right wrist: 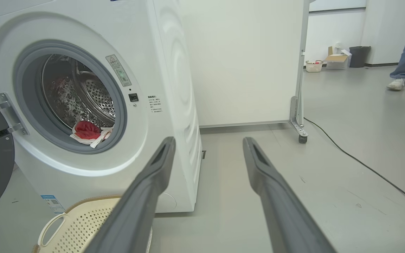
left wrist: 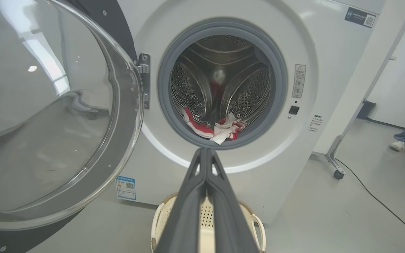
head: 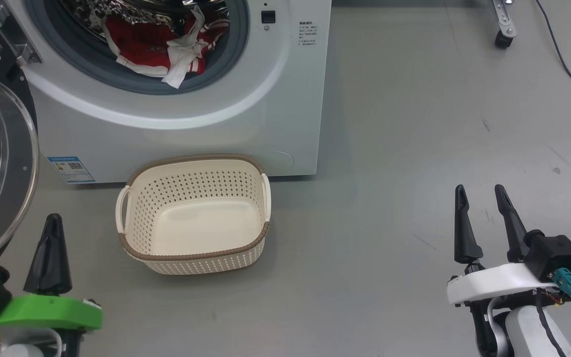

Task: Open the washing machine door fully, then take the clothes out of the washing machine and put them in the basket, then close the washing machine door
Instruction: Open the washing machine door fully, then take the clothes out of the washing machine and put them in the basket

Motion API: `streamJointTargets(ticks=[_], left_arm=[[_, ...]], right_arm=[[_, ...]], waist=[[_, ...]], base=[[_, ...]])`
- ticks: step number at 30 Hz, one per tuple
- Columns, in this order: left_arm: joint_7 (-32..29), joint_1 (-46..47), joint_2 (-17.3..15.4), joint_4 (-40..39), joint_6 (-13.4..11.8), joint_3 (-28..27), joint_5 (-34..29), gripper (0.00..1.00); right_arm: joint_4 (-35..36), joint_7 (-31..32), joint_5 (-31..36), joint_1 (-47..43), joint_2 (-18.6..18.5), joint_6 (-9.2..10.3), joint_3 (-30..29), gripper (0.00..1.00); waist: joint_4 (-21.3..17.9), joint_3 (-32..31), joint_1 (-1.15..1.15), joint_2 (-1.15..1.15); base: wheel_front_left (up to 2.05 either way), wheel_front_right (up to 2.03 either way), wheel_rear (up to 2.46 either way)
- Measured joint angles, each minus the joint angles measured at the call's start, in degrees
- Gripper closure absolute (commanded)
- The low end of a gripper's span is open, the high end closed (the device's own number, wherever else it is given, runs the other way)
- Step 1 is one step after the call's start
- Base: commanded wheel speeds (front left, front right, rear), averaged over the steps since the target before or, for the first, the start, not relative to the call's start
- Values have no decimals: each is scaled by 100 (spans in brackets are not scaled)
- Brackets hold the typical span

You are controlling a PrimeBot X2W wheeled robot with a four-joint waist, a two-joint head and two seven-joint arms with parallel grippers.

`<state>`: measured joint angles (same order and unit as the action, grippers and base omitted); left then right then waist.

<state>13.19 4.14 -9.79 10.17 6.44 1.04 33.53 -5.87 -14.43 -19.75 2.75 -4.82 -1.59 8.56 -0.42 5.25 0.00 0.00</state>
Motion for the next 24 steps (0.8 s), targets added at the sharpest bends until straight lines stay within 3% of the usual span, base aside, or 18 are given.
streamJointTargets(ticks=[4,5,6,7,24], left_arm=[[2,-160,45,-84,0,22,19,100],[4,-188,66,-105,0,36,19,78],[5,-201,86,-130,0,51,18,16],[7,-205,94,-151,1,68,16,0],[49,-361,94,-350,42,153,-183,0]], right_arm=[[40,0,2,0,7,25,-13,0],[49,0,13,-1,8,31,-18,0],[57,0,23,-1,8,31,-20,0],[63,0,30,-1,8,32,-20,0],[126,0,220,-92,3,32,20,0]], waist=[[-24,4,0,0],[-27,2,0,0],[-30,1,0,0],[-31,0,0,0],[9,-5,0,0]], base=[[0,0,0],[0,0,0],[0,0,0],[0,0,0],[0,0,0]])
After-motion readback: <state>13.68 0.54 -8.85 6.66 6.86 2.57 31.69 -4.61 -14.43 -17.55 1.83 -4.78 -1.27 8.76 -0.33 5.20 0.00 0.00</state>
